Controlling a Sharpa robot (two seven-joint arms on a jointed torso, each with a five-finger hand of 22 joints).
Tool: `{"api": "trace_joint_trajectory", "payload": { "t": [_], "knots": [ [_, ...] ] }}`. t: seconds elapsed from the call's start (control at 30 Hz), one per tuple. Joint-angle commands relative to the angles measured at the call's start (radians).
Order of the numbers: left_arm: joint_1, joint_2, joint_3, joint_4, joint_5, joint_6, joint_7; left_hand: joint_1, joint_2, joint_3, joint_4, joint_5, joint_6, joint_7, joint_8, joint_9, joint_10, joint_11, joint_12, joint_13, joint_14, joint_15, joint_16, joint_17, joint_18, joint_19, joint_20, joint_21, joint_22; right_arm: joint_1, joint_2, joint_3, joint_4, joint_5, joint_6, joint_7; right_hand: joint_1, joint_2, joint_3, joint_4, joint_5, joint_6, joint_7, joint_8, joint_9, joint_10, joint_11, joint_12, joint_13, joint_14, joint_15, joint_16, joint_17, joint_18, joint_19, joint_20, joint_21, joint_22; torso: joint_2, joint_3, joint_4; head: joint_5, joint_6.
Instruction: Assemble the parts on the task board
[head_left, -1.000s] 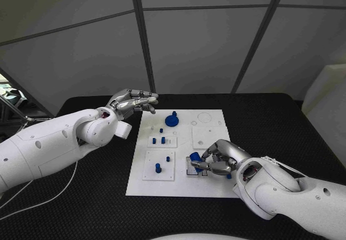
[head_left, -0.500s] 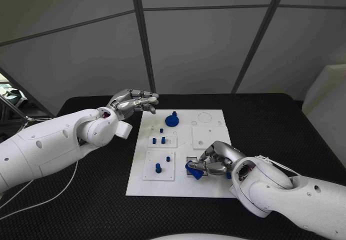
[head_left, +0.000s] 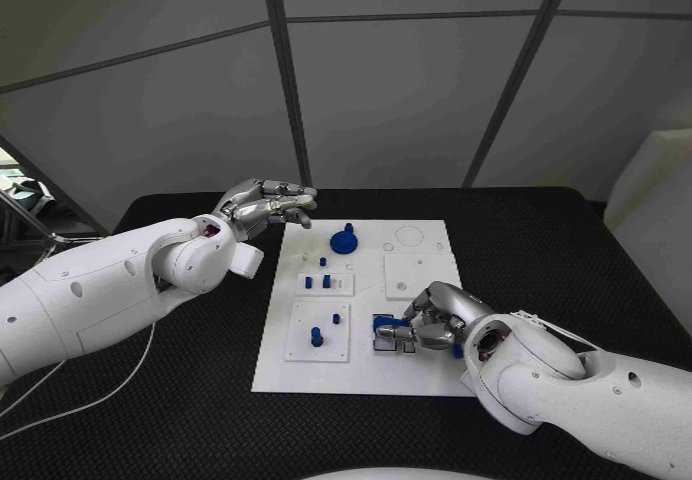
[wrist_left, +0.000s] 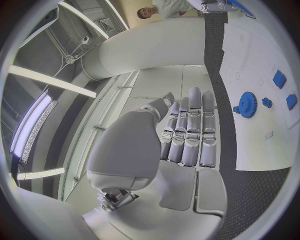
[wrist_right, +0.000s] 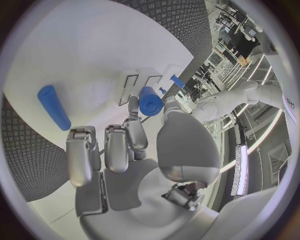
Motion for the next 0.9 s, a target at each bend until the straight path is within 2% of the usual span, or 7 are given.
{"api": "trace_joint_trajectory", "payload": {
  "t": [0.03,0.23,0.37,0.57,0.73,0.83,0.9],
  "knots": [
    [0.002,-0.001,0.001,0.002,0.004,0.009,0.002,-0.001,0.007,-0.005,-0.001,-0.004,-0.006,0.001,-0.003,0.001,-0.006,-0.002,-0.002,-0.002,0.004,0.0,-0.004,-0.001,0.002,0.002,0.006,-0.006,-0.001,0.001,0.002,0.001,0.01,-0.033,0.029,0.001,0.04,0.003,0.006,-0.002,0.006,0.011,0.0,-0.004,0.006,-0.006,-0.003,-0.006,0.003,0.053,-0.007,-0.006,0.011,-0.005,0.099,-0.007,-0.001,0.257,0.0,0.0,-0.0006,-0.001,-0.001],
    [0.002,-0.001,0.001,0.002,0.004,0.009,0.002,-0.001,0.007,-0.005,-0.001,-0.004,-0.006,0.001,-0.003,0.001,-0.006,-0.002,-0.002,-0.002,0.004,0.0,-0.004,-0.001,0.002,0.002,0.006,-0.006,-0.001,0.001,0.001,0.001,0.015,-0.053,0.016,0.008,0.077,0.018,0.008,-0.003,0.012,0.05,-0.01,0.011,0.025,0.0,-0.011,0.0,0.013,0.056,-0.012,0.002,0.027,-0.007,0.102,-0.01,0.005,0.263,0.0,0.0001,-0.0006,-0.002,0.0],
    [0.002,0.0,0.001,0.001,0.004,0.009,0.002,-0.001,0.007,-0.005,-0.001,-0.004,-0.006,0.001,-0.003,0.001,-0.006,-0.002,-0.002,-0.002,0.004,0.0,-0.004,-0.001,0.002,0.002,0.006,-0.006,-0.001,0.001,0.001,0.0,0.017,-0.055,0.006,0.017,0.082,0.035,0.008,-0.003,0.058,0.074,-0.02,0.021,0.041,0.005,-0.019,0.005,0.019,0.059,-0.019,0.009,0.038,-0.007,0.102,-0.017,0.005,0.263,0.0,0.0001,-0.0004,-0.002,0.0],
    [0.002,-0.002,0.001,0.001,0.004,0.008,0.001,-0.001,0.008,-0.005,-0.001,-0.004,-0.006,0.001,-0.003,0.001,-0.006,-0.002,-0.002,-0.002,0.005,0.0,-0.005,-0.001,0.002,0.002,0.006,-0.007,-0.002,0.001,0.0,0.0,0.022,-0.059,0.001,0.018,0.077,0.039,0.005,-0.002,0.071,0.081,-0.022,0.022,0.048,0.007,-0.021,0.006,0.021,0.059,-0.021,0.011,0.043,-0.007,0.102,-0.019,0.005,0.263,0.0,0.0001,-0.0004,-0.002,0.001],
    [0.002,-0.002,0.001,0.002,0.004,0.008,0.001,-0.001,0.008,-0.005,-0.001,-0.004,-0.006,0.001,-0.003,0.001,-0.006,-0.002,-0.002,-0.002,0.005,0.0,-0.005,-0.001,0.002,0.002,0.006,-0.007,-0.002,0.001,-0.001,0.0,0.024,-0.07,0.016,0.005,0.064,0.069,0.008,-0.003,0.164,0.094,-0.029,0.025,0.065,0.01,-0.027,0.006,0.025,0.06,-0.026,0.015,0.05,-0.007,0.102,-0.024,0.005,0.263,0.0,-0.0006,-0.0003,-0.003,0.002],
    [0.002,-0.002,0.001,0.002,0.004,0.008,0.001,-0.001,0.008,-0.005,-0.001,-0.004,-0.006,0.001,-0.003,0.001,-0.006,-0.002,-0.002,-0.002,0.005,0.0,-0.005,-0.001,0.002,0.002,0.006,-0.007,-0.002,0.001,0.001,0.0,0.024,-0.074,0.026,0.003,0.053,0.061,-0.001,-0.001,0.159,0.104,-0.032,0.028,0.072,0.013,-0.029,0.009,0.029,0.062,-0.027,0.018,0.056,-0.007,0.102,-0.025,0.005,0.263,0.0,-0.0001,0.0003,-0.005,0.002],
    [0.002,-0.002,0.001,0.002,0.004,0.008,0.0,-0.002,0.008,-0.006,-0.001,-0.003,-0.006,0.002,-0.003,0.002,-0.007,-0.001,-0.002,-0.002,0.005,0.0,-0.005,-0.001,0.002,0.002,0.006,-0.007,-0.002,0.001,0.003,0.0,0.023,-0.076,0.035,0.001,0.025,0.035,-0.015,0.001,0.089,0.107,-0.033,0.027,0.078,0.013,-0.03,0.005,0.028,0.061,-0.029,0.016,0.054,-0.007,0.102,-0.027,0.005,0.263,-0.001,-0.0001,0.0004,-0.005,0.003]
  ]
}}
